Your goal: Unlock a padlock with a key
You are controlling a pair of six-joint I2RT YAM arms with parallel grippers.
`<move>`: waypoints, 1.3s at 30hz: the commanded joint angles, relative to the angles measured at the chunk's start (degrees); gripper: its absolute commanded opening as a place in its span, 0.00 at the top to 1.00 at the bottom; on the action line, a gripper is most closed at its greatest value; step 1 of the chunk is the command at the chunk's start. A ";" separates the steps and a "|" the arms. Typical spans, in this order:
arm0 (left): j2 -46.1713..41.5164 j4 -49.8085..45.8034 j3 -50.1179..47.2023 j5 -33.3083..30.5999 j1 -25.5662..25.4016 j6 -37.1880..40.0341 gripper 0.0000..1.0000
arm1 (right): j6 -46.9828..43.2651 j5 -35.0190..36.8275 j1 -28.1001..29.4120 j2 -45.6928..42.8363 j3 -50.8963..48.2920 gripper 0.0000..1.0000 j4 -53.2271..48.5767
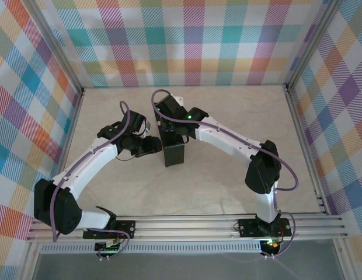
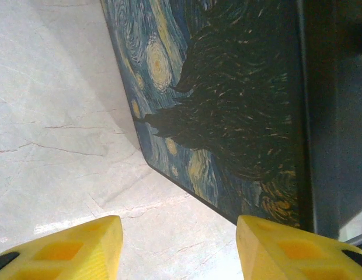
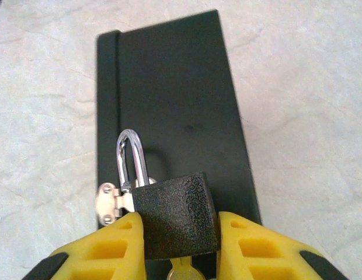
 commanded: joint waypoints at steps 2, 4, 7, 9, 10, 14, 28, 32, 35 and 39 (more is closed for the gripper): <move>-1.10 -1.15 3.74 1.12 1.73 0.21 0.44 | -2.42 1.09 0.37 0.35 -0.55 0.77 -0.14; 0.80 -1.28 4.92 1.12 1.82 0.22 0.44 | -2.11 1.33 0.33 -0.09 -1.67 0.77 0.45; 1.13 -0.78 5.02 0.71 1.94 -0.44 0.44 | -2.22 1.99 -0.06 -0.44 -2.02 0.77 1.07; 0.41 -0.40 4.62 0.46 2.87 -1.18 0.44 | -2.77 2.98 -0.43 -0.84 -3.08 0.77 3.15; 0.01 -0.46 4.40 0.26 3.57 -1.50 0.43 | -2.99 2.93 -0.78 -1.17 -3.82 0.77 4.68; -2.09 -1.10 3.12 -0.63 6.66 -2.40 0.41 | -1.97 -1.60 -2.88 -4.00 -8.37 0.76 11.98; -5.76 -2.02 0.21 -0.28 15.50 -3.34 0.40 | 1.97 -12.91 -11.76 -14.71 -17.55 0.77 16.71; -6.04 -3.35 1.18 -0.92 15.79 -2.44 0.40 | 1.33 -14.72 -16.16 -18.28 -24.61 0.75 18.35; -6.22 -3.56 1.54 -0.49 15.79 -2.40 0.40 | -2.42 -14.41 -17.10 -19.71 -27.01 0.78 17.13; -5.96 -3.48 1.89 -0.11 15.78 -2.39 0.40 | -4.30 -19.66 -18.66 -20.83 -29.54 0.62 18.13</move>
